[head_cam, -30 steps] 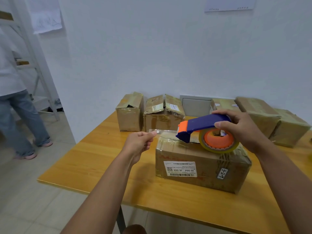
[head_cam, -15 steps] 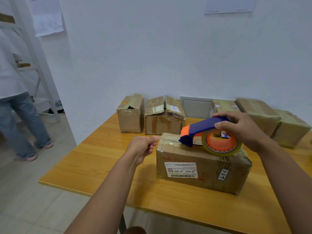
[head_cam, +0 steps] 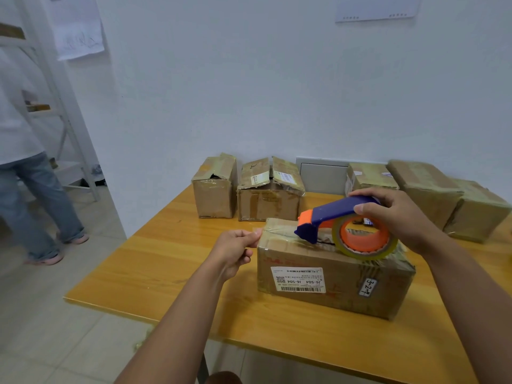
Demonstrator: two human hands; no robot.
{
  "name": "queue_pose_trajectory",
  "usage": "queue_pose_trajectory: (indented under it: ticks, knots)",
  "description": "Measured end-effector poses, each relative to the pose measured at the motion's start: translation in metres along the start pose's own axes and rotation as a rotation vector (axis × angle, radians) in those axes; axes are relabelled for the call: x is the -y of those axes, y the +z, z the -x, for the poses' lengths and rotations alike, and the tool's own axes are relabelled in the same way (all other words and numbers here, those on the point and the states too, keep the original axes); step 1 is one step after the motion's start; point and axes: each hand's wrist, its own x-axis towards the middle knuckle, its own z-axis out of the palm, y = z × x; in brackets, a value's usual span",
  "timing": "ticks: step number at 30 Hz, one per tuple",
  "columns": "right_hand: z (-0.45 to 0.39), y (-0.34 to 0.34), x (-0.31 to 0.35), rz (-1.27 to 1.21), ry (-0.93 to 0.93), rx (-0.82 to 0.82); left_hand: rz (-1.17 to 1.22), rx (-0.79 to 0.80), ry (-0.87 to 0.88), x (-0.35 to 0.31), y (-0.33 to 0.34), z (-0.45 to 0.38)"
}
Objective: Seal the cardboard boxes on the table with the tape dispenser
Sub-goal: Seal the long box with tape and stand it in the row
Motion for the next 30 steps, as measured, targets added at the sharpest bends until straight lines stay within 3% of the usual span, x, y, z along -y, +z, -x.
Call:
queue_pose_trajectory:
  ticks: [16,22,24,26,28,30]
  knots:
    - [-0.002,0.001,-0.002,0.007,0.017,0.004,-0.033,0.102,-0.018,-0.005,0.004,0.003]
    - [-0.001,0.001,-0.003,-0.003,0.025,0.015,-0.535,-0.034,-0.021,-0.002,-0.006,0.007]
    - [-0.001,0.001,-0.004,-0.002,0.023,0.008,-0.63,-0.176,0.153,-0.001,-0.001,0.009]
    - [-0.002,0.001,-0.004,0.014,0.019,0.007,-0.672,-0.316,0.435,-0.006,0.01,0.014]
    - [-0.003,0.002,-0.003,0.014,0.016,0.005,-0.67,-0.262,0.611,-0.009,0.024,0.024]
    - [-0.003,0.001,-0.003,0.017,0.019,-0.001,-0.783,-0.136,0.598,-0.004,0.038,0.033]
